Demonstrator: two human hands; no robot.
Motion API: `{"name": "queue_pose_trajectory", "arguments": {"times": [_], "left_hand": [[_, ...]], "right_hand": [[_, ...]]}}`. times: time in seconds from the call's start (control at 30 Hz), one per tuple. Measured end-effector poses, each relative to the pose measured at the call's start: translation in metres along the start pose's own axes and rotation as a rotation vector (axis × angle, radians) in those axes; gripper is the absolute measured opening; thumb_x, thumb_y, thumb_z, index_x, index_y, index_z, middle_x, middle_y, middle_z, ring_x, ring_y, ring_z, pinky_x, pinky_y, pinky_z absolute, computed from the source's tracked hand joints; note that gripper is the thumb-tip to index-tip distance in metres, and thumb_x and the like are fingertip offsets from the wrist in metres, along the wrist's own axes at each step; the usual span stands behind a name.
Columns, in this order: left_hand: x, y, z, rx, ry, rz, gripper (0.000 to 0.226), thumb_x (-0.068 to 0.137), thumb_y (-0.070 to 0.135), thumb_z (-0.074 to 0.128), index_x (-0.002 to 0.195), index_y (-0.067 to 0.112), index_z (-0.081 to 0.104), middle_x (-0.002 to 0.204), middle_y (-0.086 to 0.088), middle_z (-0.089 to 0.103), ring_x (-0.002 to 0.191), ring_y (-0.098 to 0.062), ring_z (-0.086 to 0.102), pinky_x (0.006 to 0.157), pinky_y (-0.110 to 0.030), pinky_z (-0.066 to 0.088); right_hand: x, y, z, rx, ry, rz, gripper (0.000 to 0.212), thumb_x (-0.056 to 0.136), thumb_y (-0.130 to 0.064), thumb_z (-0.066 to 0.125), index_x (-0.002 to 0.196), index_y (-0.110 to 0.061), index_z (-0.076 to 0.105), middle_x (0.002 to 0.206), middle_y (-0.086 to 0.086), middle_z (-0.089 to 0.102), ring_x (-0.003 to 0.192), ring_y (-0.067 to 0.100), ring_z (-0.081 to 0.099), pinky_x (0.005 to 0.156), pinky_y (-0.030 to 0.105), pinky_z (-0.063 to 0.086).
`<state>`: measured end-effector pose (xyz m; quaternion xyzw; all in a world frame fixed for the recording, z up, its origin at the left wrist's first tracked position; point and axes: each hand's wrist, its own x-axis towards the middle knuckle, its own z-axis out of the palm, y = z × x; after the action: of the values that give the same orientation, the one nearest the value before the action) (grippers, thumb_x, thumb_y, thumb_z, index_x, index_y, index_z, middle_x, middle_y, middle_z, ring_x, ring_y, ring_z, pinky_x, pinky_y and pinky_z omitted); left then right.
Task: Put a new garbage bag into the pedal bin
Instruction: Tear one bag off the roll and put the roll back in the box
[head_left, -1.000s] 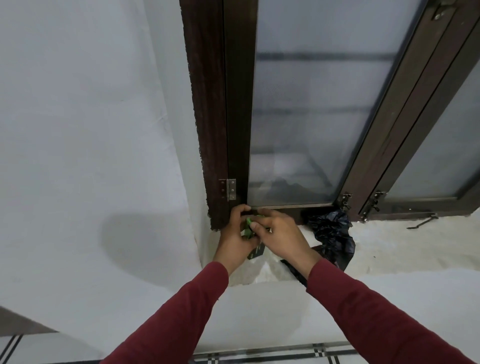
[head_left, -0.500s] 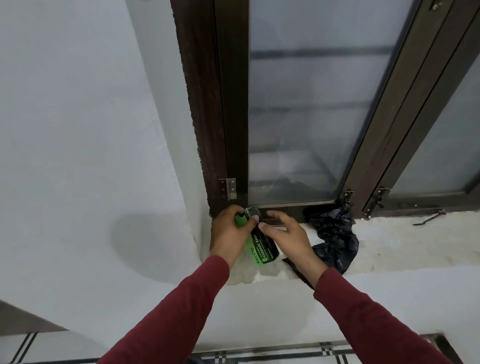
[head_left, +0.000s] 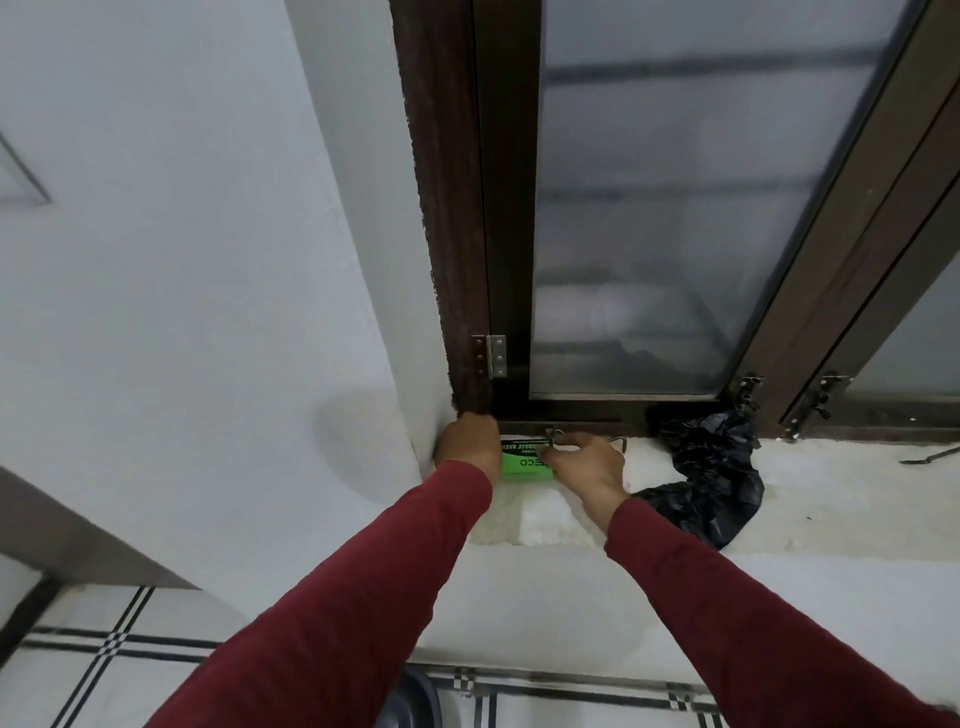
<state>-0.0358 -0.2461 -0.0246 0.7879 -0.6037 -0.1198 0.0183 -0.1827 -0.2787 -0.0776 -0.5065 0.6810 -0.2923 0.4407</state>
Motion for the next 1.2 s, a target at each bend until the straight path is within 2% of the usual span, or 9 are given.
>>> {"name": "queue_pose_trajectory", "arguments": {"times": [0.3,0.5,0.6,0.7,0.83,0.93,1.0,1.1,1.2], "left_hand": [[-0.001,0.032,0.004,0.056,0.012,0.215,0.022,0.096,0.005,0.055,0.113,0.006,0.068,0.108,-0.015,0.067,0.099,-0.034,0.069,0.078,-0.035,0.055],[-0.013,0.093,0.056,-0.321,-0.328,0.501,0.069,0.077,0.027,0.084,0.141,0.028,0.057,0.129,-0.003,0.063,0.110,-0.021,0.063,0.097,-0.034,0.052],[-0.017,0.110,0.085,-0.103,-0.367,0.592,0.085,0.072,0.031,0.084,0.148,0.032,0.046,0.125,-0.008,0.057,0.111,-0.027,0.056,0.095,-0.041,0.052],[-0.016,0.112,0.094,-0.107,-0.334,0.554,0.047,0.087,0.019,0.067,0.133,0.021,0.061,0.115,-0.012,0.064,0.106,-0.032,0.064,0.088,-0.039,0.055],[-0.023,0.117,0.066,-0.582,-0.373,0.390,0.016,0.097,0.024,0.062,0.090,0.014,0.073,0.078,-0.002,0.063,0.074,-0.018,0.059,0.064,-0.025,0.045],[-0.039,0.124,0.030,-1.035,-0.421,0.166,0.023,0.099,0.034,0.063,0.083,0.017,0.062,0.068,0.000,0.057,0.059,-0.013,0.053,0.058,-0.025,0.043],[-0.049,0.121,0.016,-1.175,-0.384,0.110,0.032,0.097,0.050,0.061,0.097,0.017,0.065,0.082,0.001,0.064,0.074,-0.014,0.059,0.070,-0.030,0.047],[-0.072,0.097,0.006,-1.257,-0.450,0.254,0.064,0.083,0.075,0.061,0.128,0.029,0.061,0.128,0.004,0.066,0.117,-0.018,0.061,0.097,-0.039,0.049],[-0.095,0.067,0.016,-1.201,-0.714,0.403,0.055,0.086,0.040,0.079,0.131,0.015,0.063,0.126,-0.009,0.072,0.117,-0.024,0.068,0.102,-0.040,0.053]], "right_hand": [[-0.003,0.028,-0.053,-0.203,0.074,-0.250,0.034,0.090,-0.003,0.056,0.114,-0.017,0.076,0.113,0.003,0.075,0.098,0.015,0.067,0.075,0.000,0.042],[0.004,0.070,-0.126,-0.864,-0.100,-0.130,0.059,0.078,-0.017,0.064,0.136,-0.027,0.063,0.133,0.007,0.060,0.126,0.031,0.055,0.100,0.036,0.052],[0.001,0.085,-0.138,-0.695,-0.286,-0.135,0.073,0.075,-0.007,0.073,0.144,-0.021,0.055,0.144,0.006,0.048,0.133,0.024,0.050,0.105,0.021,0.041],[-0.012,0.098,-0.155,-0.460,-0.393,-0.173,0.085,0.071,-0.005,0.072,0.149,-0.026,0.046,0.158,-0.001,0.030,0.146,0.018,0.034,0.109,0.019,0.035],[-0.041,0.102,-0.174,-0.214,-0.488,-0.239,0.101,0.064,-0.010,0.073,0.154,-0.034,0.034,0.158,-0.019,0.024,0.141,0.005,0.033,0.099,0.017,0.045],[-0.057,0.106,-0.165,-0.154,-0.334,-0.276,0.069,0.079,-0.016,0.083,0.140,-0.027,0.054,0.131,-0.008,0.062,0.120,0.013,0.059,0.100,0.026,0.051],[-0.069,0.098,-0.158,0.104,-0.215,-0.232,0.032,0.088,-0.013,0.076,0.120,-0.020,0.069,0.110,-0.001,0.077,0.107,0.024,0.071,0.094,0.033,0.056],[-0.096,0.071,-0.154,0.478,-0.266,-0.179,0.036,0.094,0.001,0.066,0.128,-0.009,0.066,0.121,0.010,0.076,0.112,0.027,0.072,0.098,0.042,0.056],[-0.125,0.037,-0.155,0.678,-0.210,-0.180,0.032,0.094,0.005,0.062,0.125,-0.004,0.064,0.117,0.017,0.075,0.106,0.032,0.073,0.089,0.043,0.061]]}}
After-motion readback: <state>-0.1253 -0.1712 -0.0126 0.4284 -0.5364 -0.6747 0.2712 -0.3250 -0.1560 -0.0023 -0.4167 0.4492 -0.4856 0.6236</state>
